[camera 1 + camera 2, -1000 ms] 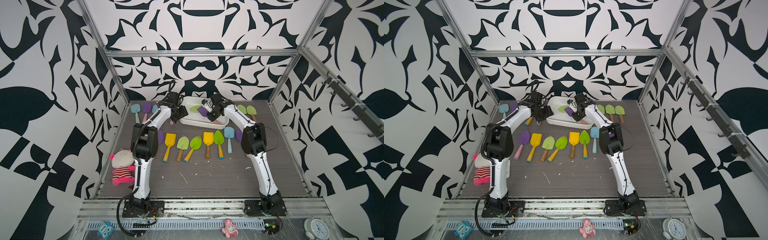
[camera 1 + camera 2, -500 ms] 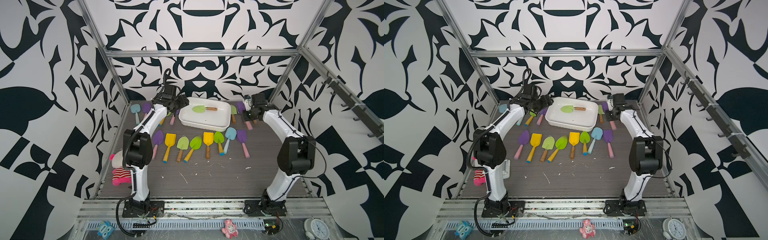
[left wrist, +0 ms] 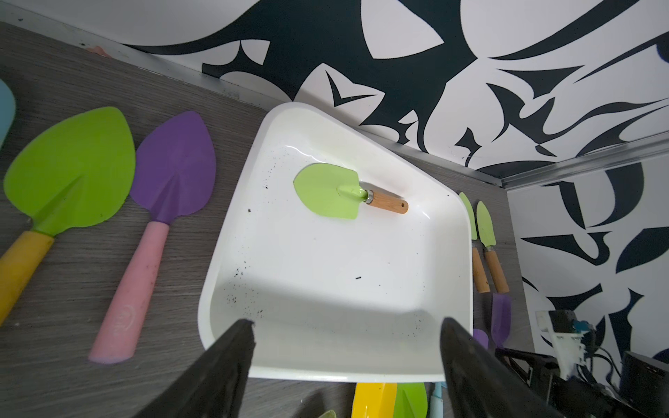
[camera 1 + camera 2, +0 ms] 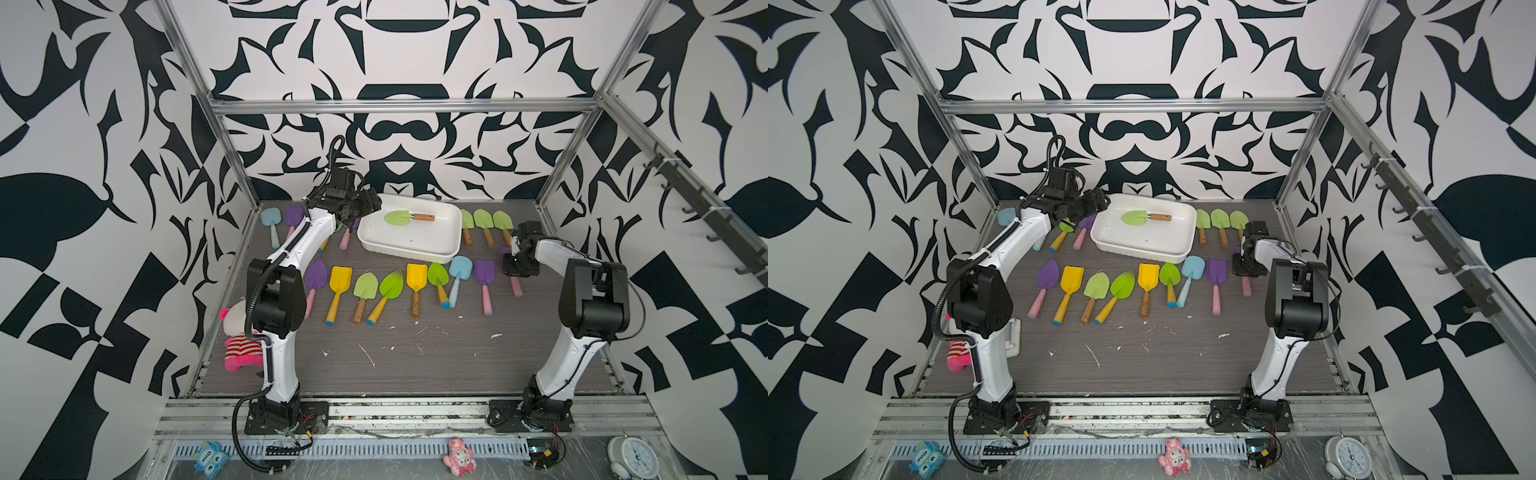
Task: Take the shovel out of the storage box
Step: Place the shovel at the center of the board.
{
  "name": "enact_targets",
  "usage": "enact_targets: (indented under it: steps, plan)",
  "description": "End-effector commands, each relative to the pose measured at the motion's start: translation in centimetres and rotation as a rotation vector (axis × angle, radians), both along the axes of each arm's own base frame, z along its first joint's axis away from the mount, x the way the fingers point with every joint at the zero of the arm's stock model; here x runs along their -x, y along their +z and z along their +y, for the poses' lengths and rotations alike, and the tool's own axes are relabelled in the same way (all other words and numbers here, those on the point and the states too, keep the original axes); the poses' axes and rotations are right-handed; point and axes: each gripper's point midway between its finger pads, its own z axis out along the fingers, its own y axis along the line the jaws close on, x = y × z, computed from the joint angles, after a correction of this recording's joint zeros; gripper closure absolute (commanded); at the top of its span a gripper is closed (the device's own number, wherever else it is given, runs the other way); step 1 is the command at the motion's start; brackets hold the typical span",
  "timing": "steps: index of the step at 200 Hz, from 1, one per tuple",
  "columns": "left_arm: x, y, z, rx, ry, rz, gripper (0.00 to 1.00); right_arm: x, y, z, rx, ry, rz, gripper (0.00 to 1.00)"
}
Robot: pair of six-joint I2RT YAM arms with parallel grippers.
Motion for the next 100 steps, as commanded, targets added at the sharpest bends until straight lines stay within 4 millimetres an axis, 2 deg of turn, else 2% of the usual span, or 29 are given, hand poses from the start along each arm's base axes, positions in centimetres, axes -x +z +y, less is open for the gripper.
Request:
enact_targets:
  steps: [1,23,45,71,83,100]
  plan:
    - [1.1,4.2,0.5,-0.008,-0.014,-0.085,0.16,-0.6,0.5,0.4,-0.01,-0.028,-0.034,0.96]
    - [1.7,5.0,0.8,-0.012,-0.017,-0.1,0.1,0.0,0.2,0.6,-0.018,-0.03,-0.023,0.74]
    - [2.1,6.1,1.1,-0.012,-0.016,-0.121,0.07,0.2,2.3,0.8,-0.034,-0.043,-0.056,0.55]
    - [2.7,7.7,1.2,-0.009,-0.021,-0.151,0.05,0.2,6.0,1.3,-0.069,-0.08,-0.136,0.44]
    - [3.0,7.6,1.5,-0.02,-0.02,-0.145,0.05,0.2,7.8,2.0,-0.11,-0.094,-0.179,0.41]
    - [3.6,6.9,2.1,-0.049,-0.015,-0.135,0.04,0.4,10.1,4.0,-0.163,-0.08,-0.222,0.39]
